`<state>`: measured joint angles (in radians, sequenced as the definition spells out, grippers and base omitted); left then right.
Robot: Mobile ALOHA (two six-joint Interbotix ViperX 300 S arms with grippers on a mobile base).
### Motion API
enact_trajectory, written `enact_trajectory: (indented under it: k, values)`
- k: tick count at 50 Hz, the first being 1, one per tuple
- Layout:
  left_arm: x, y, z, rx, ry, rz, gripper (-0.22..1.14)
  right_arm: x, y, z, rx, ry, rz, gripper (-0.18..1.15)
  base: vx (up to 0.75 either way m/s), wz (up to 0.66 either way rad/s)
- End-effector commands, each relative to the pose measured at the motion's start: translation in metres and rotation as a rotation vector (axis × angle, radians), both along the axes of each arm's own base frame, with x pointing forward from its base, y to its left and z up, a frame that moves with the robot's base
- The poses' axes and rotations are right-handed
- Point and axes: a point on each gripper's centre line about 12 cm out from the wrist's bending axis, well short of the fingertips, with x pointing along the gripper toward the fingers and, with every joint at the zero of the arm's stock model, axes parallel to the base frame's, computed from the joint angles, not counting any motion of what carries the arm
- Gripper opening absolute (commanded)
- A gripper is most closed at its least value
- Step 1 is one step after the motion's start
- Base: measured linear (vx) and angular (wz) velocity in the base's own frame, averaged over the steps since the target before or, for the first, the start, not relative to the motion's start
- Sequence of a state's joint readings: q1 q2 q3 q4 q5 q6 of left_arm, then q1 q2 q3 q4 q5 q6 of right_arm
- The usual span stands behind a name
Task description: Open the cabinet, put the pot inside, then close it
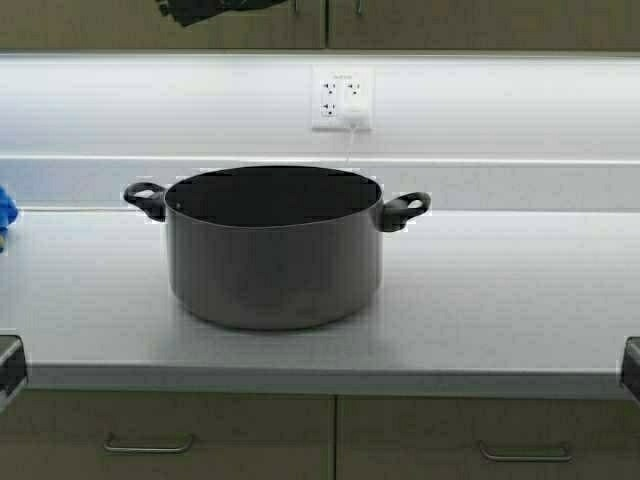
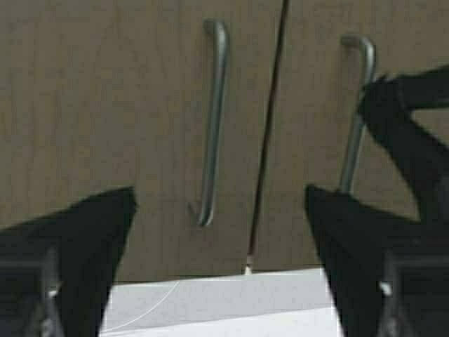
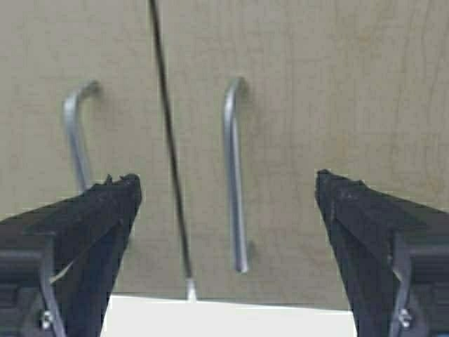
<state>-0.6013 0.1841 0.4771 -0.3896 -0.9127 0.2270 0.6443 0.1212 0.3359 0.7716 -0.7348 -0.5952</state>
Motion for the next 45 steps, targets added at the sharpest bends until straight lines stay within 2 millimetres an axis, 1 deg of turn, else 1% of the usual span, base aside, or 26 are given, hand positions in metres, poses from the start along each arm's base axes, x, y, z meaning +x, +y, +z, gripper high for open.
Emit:
enact_trajectory:
  k: [1,5,9,16,20,28,40,45]
  values:
    - [0.021,-0.011,0.013,-0.035,-0.046,0.020,1.02,0.018,-0.006,0.019,0.035,-0.040,-0.034,1.04,0.00,0.00]
    - [0.031,-0.014,0.009,-0.041,-0.044,0.037,1.02,0.028,-0.006,0.016,0.027,-0.038,-0.042,1.04,0.00,0.00]
    - [0.041,-0.016,0.005,-0.040,-0.045,0.052,1.02,0.036,-0.002,0.013,0.008,-0.033,-0.041,1.04,0.00,0.00]
    - [0.051,-0.021,0.001,-0.047,-0.046,0.063,1.02,0.044,0.003,0.012,-0.021,-0.041,-0.051,1.04,0.00,0.00]
    - [0.056,-0.018,0.001,-0.062,-0.050,0.085,1.02,0.049,0.006,0.013,-0.017,-0.043,-0.059,1.04,0.00,0.00]
    - [0.063,-0.015,0.005,-0.067,-0.071,0.107,1.01,0.055,0.009,0.015,-0.005,-0.046,-0.067,1.04,0.01,0.00]
    - [0.074,-0.011,0.003,-0.076,-0.076,0.125,1.01,0.064,0.011,0.024,0.014,-0.072,-0.074,1.04,0.00,0.00]
    - [0.076,-0.010,0.002,-0.075,-0.077,0.127,0.99,0.064,0.011,0.026,0.017,-0.076,-0.075,1.03,-0.01,-0.01]
